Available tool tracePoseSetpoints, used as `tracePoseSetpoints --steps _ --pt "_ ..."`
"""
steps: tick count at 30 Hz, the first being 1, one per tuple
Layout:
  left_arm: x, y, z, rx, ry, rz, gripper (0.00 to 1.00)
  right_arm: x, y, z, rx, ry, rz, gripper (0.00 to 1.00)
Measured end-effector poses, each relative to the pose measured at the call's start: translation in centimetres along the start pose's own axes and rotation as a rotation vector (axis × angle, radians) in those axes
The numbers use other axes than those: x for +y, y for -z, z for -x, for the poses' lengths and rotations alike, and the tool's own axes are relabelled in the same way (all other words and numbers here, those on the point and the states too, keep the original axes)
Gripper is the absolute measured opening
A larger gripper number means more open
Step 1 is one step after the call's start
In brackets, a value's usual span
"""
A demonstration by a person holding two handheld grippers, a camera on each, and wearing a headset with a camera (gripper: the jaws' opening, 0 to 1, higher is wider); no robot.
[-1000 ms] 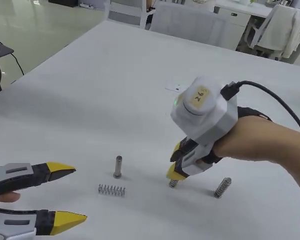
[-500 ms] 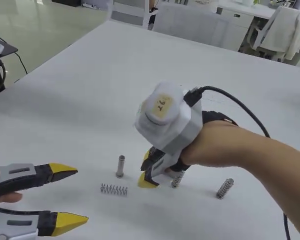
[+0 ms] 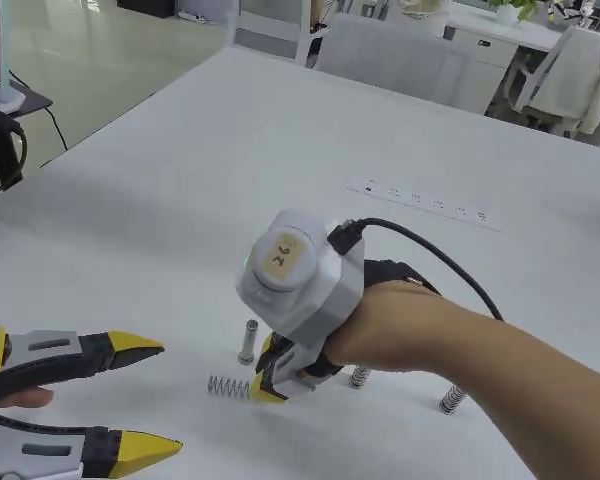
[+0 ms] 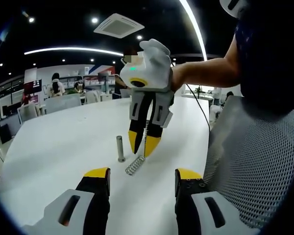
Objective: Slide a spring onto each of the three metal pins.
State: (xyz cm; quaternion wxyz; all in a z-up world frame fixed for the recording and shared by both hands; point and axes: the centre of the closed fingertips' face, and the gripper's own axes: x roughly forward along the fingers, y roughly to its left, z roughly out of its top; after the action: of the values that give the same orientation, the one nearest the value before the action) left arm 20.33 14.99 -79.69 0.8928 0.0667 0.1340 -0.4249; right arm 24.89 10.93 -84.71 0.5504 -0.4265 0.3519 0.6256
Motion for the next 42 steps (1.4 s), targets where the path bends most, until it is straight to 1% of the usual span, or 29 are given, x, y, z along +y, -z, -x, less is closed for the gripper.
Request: tracePoseSetpoints --steps 6,9,14,15,19,20,28,33,42 --pt "0.0 0.1 0.3 0.009 0.003 0.0 0.47 0.0 0.1 -0.7 -0.01 -0.002 -0.017 0.12" --pt "0.0 0.1 0.3 0.013 0.004 -0.001 0.47 -0.1 0.2 -0.9 -0.01 0.0 -0.015 0.14" --pt "-0.1 0.1 0.2 0.015 0.006 -0.002 0.46 -0.1 0.4 -1.5 -0.004 0.0 -0.011 0.14" --pt "-0.1 0.1 0.1 0.014 0.006 -0.001 0.46 0.1 0.2 -1.5 -0.015 -0.01 -0.017 0.13" --pt "-0.1 0.3 0.1 0.015 0.004 0.002 0.46 0.0 0.3 -1.5 -0.014 -0.006 -0.026 0.11" --pt "-0.1 0.3 0.1 0.015 0.004 0.002 0.46 -0.1 0.3 -1.5 -0.012 -0.005 -0.027 0.09" --pt "-0.2 0.4 0.2 0.019 0.001 0.002 0.45 0.0 0.3 -1.5 -0.011 -0.007 -0.04 0.08" --pt "-0.4 0.4 0.2 0.021 0.005 0.001 0.44 0.4 0.5 -1.2 -0.006 -0.013 -0.045 0.08" --pt "-0.8 0.0 -0.3 0.024 0.022 -0.012 0.43 1.1 0.9 0.4 -0.008 -0.022 -0.051 0.08"
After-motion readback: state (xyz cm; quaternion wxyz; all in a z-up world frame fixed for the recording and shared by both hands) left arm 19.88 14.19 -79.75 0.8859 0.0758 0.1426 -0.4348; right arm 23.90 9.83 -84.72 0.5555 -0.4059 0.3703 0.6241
